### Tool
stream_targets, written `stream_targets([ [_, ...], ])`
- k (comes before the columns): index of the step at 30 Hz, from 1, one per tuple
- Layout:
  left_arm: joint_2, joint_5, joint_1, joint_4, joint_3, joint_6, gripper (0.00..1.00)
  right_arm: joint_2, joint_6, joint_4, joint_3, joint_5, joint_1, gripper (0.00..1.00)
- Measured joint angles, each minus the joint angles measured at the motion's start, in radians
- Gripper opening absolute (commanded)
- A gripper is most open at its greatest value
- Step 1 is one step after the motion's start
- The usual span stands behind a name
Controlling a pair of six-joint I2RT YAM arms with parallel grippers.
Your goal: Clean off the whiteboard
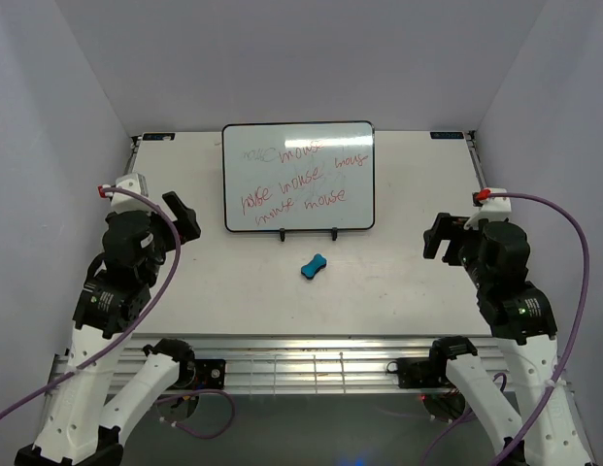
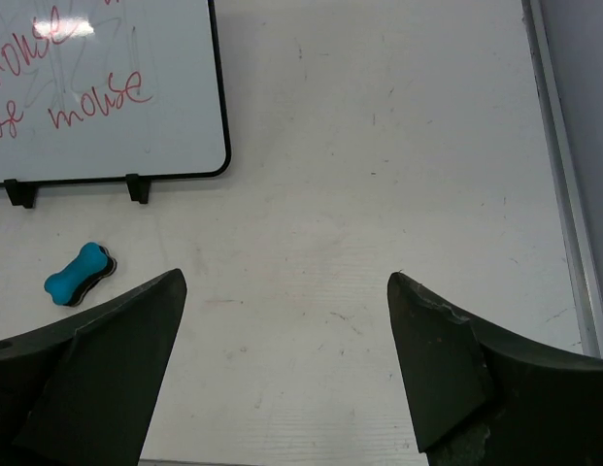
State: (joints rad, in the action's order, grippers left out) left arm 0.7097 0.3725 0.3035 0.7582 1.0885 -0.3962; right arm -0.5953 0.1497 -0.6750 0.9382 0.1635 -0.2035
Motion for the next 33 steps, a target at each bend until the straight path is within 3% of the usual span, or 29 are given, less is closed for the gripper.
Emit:
stream_targets([
  [7, -0.026, -0.035, 0.000, -0.032, -0.003, 0.010, 0.98, -0.009, 0.006, 0.009, -0.008, -0.004, 0.000, 0.90],
  [11, 0.014, -0.132, 0.000, -0.097, 0.002, 0.022, 0.98, -0.011, 0.036, 0.060, -0.053, -0.042, 0.000, 0.90],
  [15, 0.166, -0.296, 0.000, -0.214, 0.048, 0.045, 0.98, -0.017, 0.051, 0.097, -0.085, -0.119, -0.001, 0.90],
  [19, 0.431, -0.447, -0.014, -0.349, 0.152, 0.085, 0.98, 0.007, 0.058, 0.156, -0.112, -0.253, -0.001, 0.90],
  [23, 0.739, -0.632, -0.153, -0.503, 0.278, 0.106, 0.98, 0.046, 0.091, 0.219, -0.145, -0.401, -0.002, 0.90],
  [29, 1.052, -0.987, -0.524, -0.758, 0.351, -0.014, 0.98, 0.080, 0.141, 0.296, -0.199, -0.602, -0.002, 0.90],
  [33, 1.231, -1.210, -0.615, -0.904, 0.444, -0.069, 0.98, 0.099, 0.145, 0.294, -0.220, -0.666, -0.002, 0.90],
])
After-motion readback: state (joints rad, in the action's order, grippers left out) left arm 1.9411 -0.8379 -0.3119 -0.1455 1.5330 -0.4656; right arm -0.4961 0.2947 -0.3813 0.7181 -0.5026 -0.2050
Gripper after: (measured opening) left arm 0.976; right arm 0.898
